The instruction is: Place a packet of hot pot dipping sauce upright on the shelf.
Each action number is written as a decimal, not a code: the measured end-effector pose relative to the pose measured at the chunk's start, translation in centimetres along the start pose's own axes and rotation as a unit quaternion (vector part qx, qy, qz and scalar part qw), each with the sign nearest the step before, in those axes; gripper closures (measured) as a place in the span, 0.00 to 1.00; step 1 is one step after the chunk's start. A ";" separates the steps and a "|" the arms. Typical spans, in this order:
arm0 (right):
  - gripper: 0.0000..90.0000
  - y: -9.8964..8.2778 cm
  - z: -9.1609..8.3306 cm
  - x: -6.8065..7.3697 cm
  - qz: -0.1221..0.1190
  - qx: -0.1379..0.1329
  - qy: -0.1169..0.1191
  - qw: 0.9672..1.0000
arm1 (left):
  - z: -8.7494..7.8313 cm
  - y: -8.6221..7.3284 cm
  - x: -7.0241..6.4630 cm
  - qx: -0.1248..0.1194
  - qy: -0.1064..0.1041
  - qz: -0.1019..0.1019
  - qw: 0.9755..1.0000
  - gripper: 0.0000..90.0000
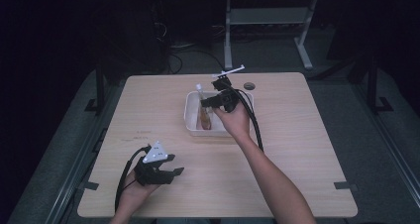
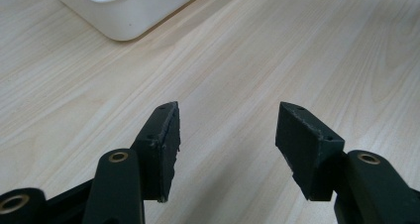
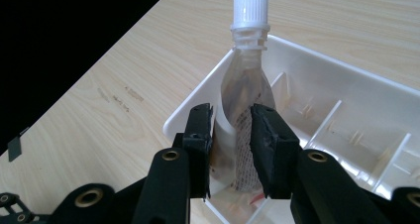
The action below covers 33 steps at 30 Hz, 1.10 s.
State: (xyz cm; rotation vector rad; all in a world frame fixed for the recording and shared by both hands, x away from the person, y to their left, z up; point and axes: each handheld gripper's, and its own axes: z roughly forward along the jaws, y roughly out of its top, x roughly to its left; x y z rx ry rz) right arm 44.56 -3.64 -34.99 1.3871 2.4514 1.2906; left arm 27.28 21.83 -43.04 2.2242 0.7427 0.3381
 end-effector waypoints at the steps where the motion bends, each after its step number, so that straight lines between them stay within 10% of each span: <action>1: 0.75 0.0 -0.3 -0.1 -0.003 0.000 0.001 1.000 | 0.0 0.0 0.0 0.001 0.000 0.000 1.000 0.46; 33: 0.62 -2.3 -4.5 -2.1 -0.026 0.005 0.048 0.998 | 0.2 0.1 0.0 0.005 0.003 0.003 1.000 0.45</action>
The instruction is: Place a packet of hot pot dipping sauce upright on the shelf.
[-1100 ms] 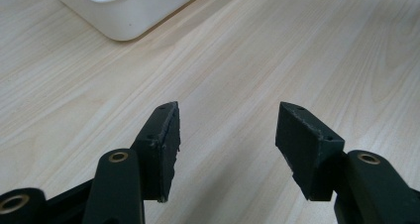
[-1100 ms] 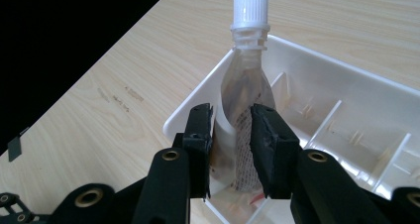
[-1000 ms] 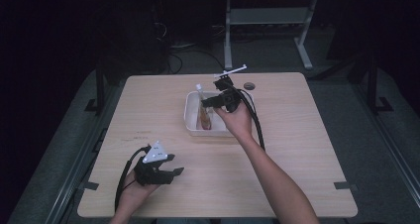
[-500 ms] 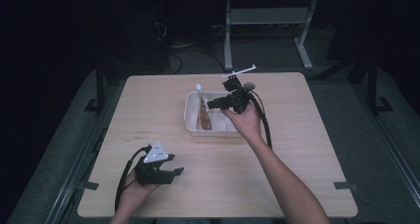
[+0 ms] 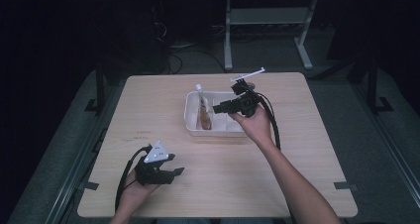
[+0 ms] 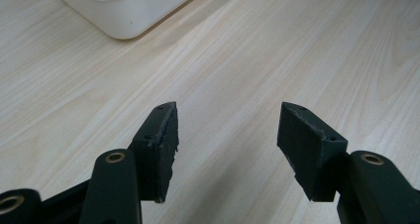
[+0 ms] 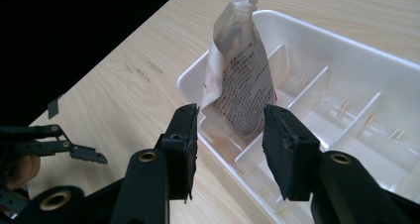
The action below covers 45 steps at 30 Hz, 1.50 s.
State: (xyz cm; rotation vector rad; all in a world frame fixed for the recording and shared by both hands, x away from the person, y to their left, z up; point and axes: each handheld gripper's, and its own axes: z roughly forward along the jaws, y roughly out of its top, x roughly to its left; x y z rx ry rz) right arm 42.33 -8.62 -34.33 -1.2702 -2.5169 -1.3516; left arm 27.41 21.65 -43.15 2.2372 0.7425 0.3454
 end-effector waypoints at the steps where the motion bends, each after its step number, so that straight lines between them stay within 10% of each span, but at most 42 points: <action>1: 0.61 -0.1 -0.1 0.0 0.000 0.000 0.000 1.000 | 0.0 0.0 0.0 0.000 0.000 0.000 1.000 0.45; 45: 0.51 -5.2 -3.5 -1.3 -0.021 0.018 0.036 0.999 | 0.1 0.0 -0.1 0.002 0.000 0.001 1.000 0.45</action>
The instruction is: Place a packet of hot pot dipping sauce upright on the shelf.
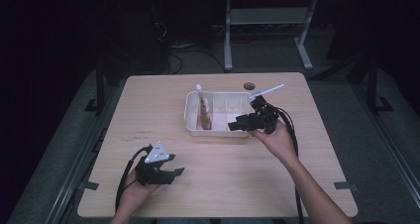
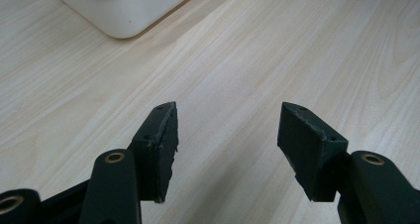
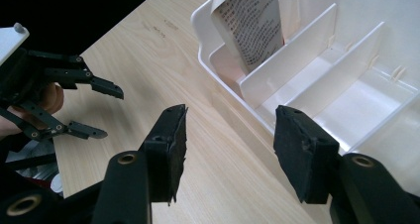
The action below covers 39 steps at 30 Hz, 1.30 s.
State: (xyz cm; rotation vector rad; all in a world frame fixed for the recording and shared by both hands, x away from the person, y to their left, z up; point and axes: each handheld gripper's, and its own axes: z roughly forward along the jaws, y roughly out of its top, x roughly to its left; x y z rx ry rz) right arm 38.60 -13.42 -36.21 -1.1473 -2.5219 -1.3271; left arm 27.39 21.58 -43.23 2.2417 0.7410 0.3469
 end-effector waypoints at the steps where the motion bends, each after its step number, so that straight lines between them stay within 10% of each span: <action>1: 0.51 -0.1 -0.1 0.0 0.000 -0.001 0.000 1.000 | 0.0 0.0 0.0 0.000 0.000 0.000 1.000 0.45; 39: 0.49 -5.3 -2.5 -1.6 0.025 -0.005 -0.006 1.000 | 0.1 0.0 0.0 0.000 0.002 -0.003 1.000 0.43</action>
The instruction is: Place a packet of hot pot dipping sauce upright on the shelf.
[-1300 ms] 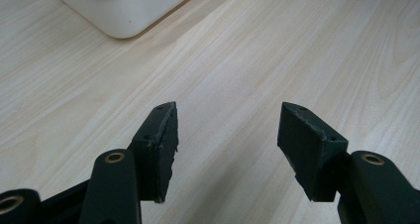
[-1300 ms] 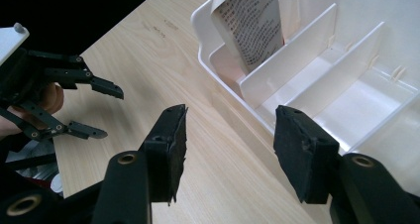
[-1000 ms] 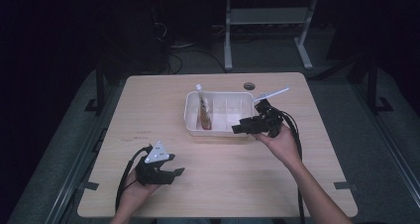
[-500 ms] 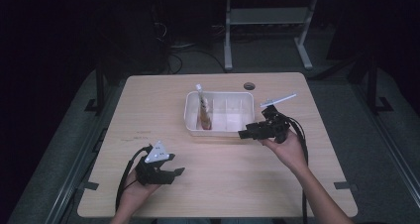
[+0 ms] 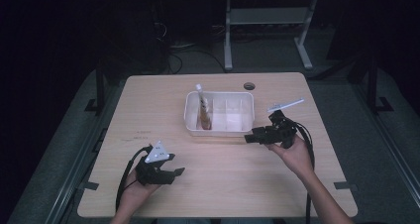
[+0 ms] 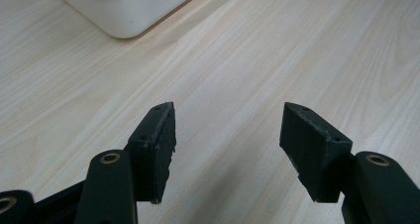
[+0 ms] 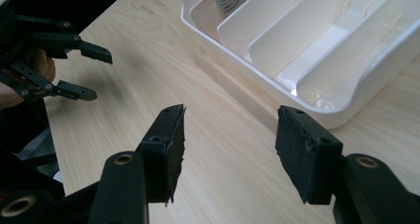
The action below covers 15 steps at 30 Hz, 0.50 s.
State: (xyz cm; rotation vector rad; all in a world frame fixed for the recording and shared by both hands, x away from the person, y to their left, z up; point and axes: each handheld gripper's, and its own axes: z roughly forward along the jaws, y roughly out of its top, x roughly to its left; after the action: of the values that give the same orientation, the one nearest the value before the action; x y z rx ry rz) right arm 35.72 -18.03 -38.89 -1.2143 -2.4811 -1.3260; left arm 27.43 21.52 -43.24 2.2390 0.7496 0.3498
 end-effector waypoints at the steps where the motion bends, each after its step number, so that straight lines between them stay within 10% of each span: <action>1: 0.49 -0.2 -0.1 -0.1 0.002 0.000 0.000 1.000 | 0.0 0.0 0.0 0.000 0.000 0.000 1.000 0.42; 15: 0.48 -2.3 -1.0 -0.7 0.009 0.003 -0.008 1.000 | 0.0 0.0 0.0 -0.001 0.002 0.000 1.000 0.41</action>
State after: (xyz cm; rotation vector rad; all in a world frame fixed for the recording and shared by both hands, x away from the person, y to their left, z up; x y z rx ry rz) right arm 34.38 -19.90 -40.13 -1.2490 -2.4770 -1.3077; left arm 27.39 21.49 -43.24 2.2377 0.7523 0.3556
